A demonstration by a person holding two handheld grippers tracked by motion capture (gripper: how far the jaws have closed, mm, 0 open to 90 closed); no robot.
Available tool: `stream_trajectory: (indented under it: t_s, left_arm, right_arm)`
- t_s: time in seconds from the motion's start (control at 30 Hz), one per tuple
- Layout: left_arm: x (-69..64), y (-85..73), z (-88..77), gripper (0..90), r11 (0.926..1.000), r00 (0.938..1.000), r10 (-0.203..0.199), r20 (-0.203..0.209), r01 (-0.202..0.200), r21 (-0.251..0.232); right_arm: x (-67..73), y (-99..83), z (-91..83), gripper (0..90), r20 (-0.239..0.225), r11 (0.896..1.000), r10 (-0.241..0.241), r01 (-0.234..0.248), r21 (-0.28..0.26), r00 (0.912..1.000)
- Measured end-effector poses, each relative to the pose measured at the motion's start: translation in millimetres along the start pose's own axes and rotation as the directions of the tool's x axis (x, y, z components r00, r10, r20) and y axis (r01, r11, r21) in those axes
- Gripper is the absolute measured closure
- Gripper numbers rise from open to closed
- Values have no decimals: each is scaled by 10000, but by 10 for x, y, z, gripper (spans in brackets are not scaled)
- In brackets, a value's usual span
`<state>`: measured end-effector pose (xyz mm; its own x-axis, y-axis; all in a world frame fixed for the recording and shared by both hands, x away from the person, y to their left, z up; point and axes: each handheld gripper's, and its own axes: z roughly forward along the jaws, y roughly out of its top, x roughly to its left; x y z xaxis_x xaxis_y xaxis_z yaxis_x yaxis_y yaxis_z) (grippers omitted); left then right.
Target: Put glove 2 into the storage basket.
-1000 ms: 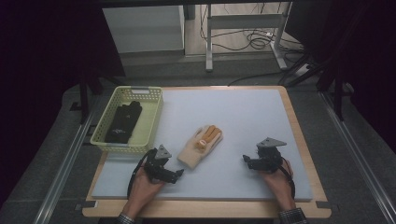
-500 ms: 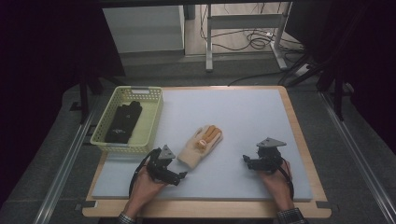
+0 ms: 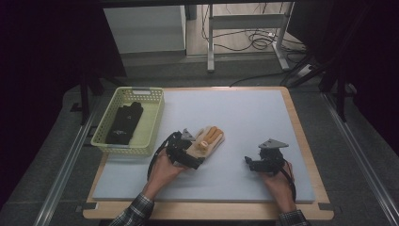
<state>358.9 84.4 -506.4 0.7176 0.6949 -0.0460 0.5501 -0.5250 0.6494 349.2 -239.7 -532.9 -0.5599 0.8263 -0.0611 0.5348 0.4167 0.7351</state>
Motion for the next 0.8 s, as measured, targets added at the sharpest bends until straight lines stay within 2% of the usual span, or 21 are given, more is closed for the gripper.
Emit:
stream_trajectory:
  t_s: [0.1, 0.17, 0.23, 0.33, 0.37, 0.43, 0.47, 0.57, 0.7, 0.8]
  left_arm:
    - [17, 72, 117, 1, 9996, 9998, -212, 29, 212, 163]
    - [36, 105, 205, 7, 9989, 9996, -265, -72, 268, 374]
    - [63, 120, 302, 22, 9974, 9994, -338, 24, 336, 637]
    - [74, 122, 373, 83, 9956, 9994, -326, 125, 314, 879]
    - [41, 122, 398, 105, 9952, 9999, -33, -119, 45, 982]
    - [27, 128, 379, 135, 9954, 10000, 90, -13, -89, 951]
    - [11, 136, 351, 281, 9952, 9997, 215, 100, -223, 949]
    - [-12, 147, 327, 439, 9943, 9996, 248, 136, -261, 1038]
    - [-9, 154, 308, 565, 9943, 9995, 121, 290, -151, 1059]
    - [13, 166, 290, 601, 9946, 9989, -42, 466, -6, 1034]
  right_arm:
    - [0, 0, 0, 196, 1, 10000, -4, 4, 0, 10000]
    - [0, 0, -1, 196, 0, 10000, -5, 5, 1, 10000]
    - [0, 0, 0, 196, -2, 10000, -6, 6, 0, 10000]
    - [0, 0, 0, 196, -3, 10000, 0, 0, 1, 10000]
    - [0, 0, 0, 196, -1, 10000, 0, 0, 0, 10000]
    - [1, 0, -1, 196, 1, 10000, 8, -8, 5, 10000]
    - [1, 0, 0, 196, 5, 10000, -5, 5, 0, 10000]
    - [2, -1, 0, 196, 11, 10000, -6, 6, 5, 10000]
    - [2, -1, 0, 195, 13, 10000, -4, 4, 8, 10000]
    - [2, -1, 0, 196, 12, 10000, 0, 0, 8, 10000]
